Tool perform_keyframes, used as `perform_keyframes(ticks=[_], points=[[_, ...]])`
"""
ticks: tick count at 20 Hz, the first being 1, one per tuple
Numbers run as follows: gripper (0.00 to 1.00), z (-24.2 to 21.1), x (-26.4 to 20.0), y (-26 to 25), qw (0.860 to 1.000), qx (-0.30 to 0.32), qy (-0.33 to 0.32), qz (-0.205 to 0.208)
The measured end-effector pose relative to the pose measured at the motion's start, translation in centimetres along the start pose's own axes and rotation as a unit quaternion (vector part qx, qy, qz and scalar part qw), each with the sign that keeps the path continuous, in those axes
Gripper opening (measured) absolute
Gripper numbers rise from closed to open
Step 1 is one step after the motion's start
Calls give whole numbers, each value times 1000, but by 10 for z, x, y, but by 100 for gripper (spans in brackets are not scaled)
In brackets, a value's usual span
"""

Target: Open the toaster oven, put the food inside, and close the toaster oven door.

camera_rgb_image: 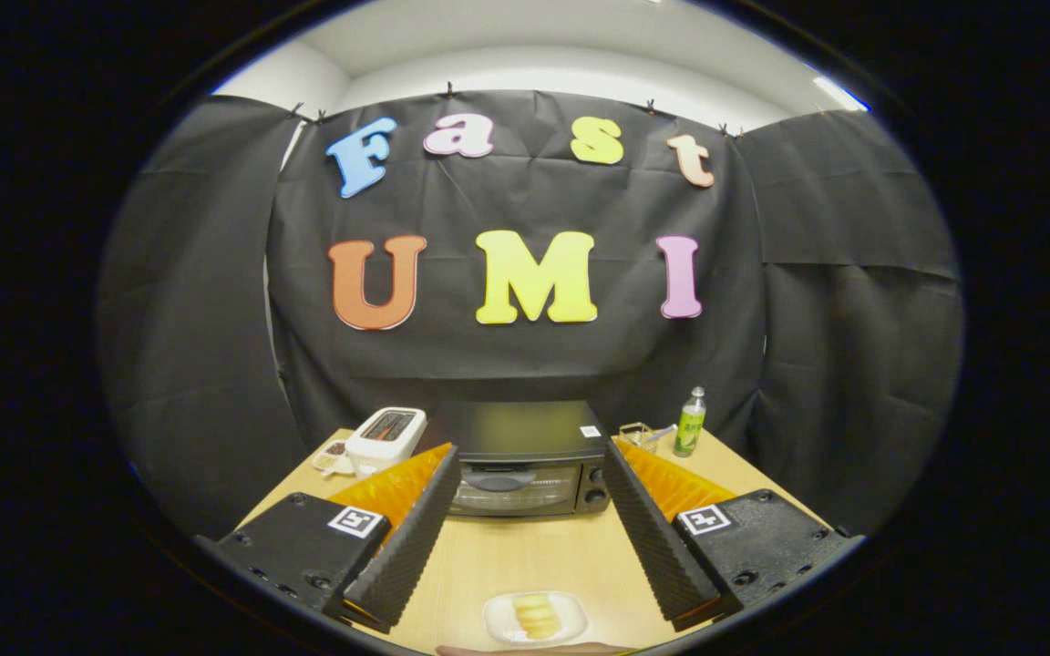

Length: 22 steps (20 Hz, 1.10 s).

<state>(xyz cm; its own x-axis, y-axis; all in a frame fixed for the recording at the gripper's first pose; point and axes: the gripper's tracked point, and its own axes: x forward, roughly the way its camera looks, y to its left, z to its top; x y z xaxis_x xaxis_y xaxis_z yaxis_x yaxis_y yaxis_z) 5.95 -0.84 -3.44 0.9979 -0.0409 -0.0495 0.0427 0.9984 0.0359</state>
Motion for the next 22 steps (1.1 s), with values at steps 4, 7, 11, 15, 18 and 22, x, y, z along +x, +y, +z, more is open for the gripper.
perform_keyframes(ticks=[4, 7, 11, 15, 18, 22], points=[[100, -15, 45, 7, 1000, 5, 15, 6], [100, -28, 85, 9, 1000, 3, 24, -2], [100, -51, 135, 26, 998, 22, 52, 6], [100, -73, 171, 46, 997, 21, 75, 14], [100, -87, 189, 48, 996, 9, 87, 7], [100, -102, 212, 43, 995, 7, 96, 1]])
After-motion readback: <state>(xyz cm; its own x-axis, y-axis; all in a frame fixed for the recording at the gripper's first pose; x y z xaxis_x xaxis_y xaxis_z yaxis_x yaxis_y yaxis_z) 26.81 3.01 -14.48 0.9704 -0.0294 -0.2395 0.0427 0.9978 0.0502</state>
